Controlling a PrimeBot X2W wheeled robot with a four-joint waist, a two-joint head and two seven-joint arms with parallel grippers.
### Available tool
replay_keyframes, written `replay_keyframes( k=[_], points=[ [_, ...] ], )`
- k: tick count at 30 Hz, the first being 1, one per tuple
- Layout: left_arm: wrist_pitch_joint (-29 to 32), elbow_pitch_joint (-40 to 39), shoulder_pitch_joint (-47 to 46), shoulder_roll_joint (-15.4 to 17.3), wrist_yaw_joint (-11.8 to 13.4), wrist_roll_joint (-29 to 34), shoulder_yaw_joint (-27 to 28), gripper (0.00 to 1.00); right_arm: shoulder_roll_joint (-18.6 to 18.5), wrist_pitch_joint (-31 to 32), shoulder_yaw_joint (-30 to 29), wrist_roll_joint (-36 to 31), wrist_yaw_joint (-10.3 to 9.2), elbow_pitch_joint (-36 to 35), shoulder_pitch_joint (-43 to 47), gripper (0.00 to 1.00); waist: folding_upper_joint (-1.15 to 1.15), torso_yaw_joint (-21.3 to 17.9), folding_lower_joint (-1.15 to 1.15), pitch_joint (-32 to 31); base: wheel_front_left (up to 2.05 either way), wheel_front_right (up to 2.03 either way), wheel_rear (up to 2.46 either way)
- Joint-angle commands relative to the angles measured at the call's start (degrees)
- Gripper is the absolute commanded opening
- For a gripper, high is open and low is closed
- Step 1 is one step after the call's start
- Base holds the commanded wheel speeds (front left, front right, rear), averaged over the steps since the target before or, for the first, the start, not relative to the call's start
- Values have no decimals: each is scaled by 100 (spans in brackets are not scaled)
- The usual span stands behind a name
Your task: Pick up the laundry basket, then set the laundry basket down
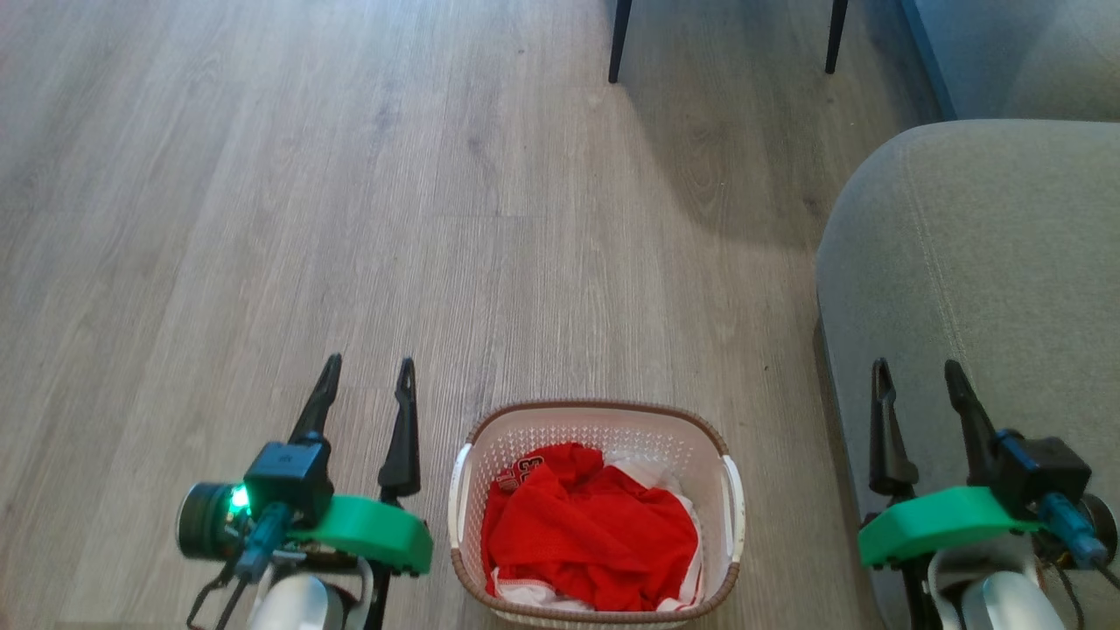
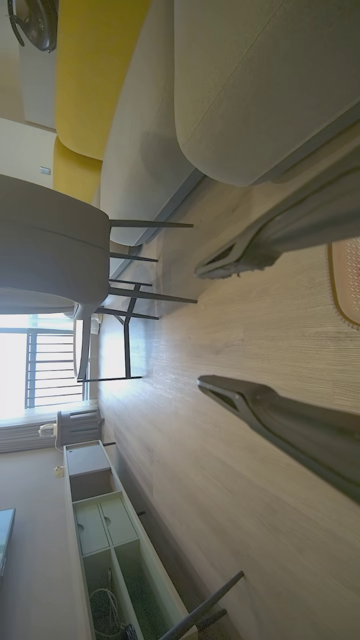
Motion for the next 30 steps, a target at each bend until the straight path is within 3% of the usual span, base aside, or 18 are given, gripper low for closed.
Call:
replay_keyframes(
  k=[1,11,30],
  points=[
    [-52,-144,-139,-25,-35,62,261,100,19,-70,99,-77,40,-237,-126,100,0,-8,0,1,0,0,0],
    [-52,-18,-55,-61,-275,-168,453,100,23,-70,103,-39,40,-281,-62,100,0,-25,0,-21,0,0,0],
    [-52,-75,-28,-63,-434,-472,507,100,23,-70,179,-85,40,-276,-105,100,0,-60,0,2,0,0,0]
  ],
)
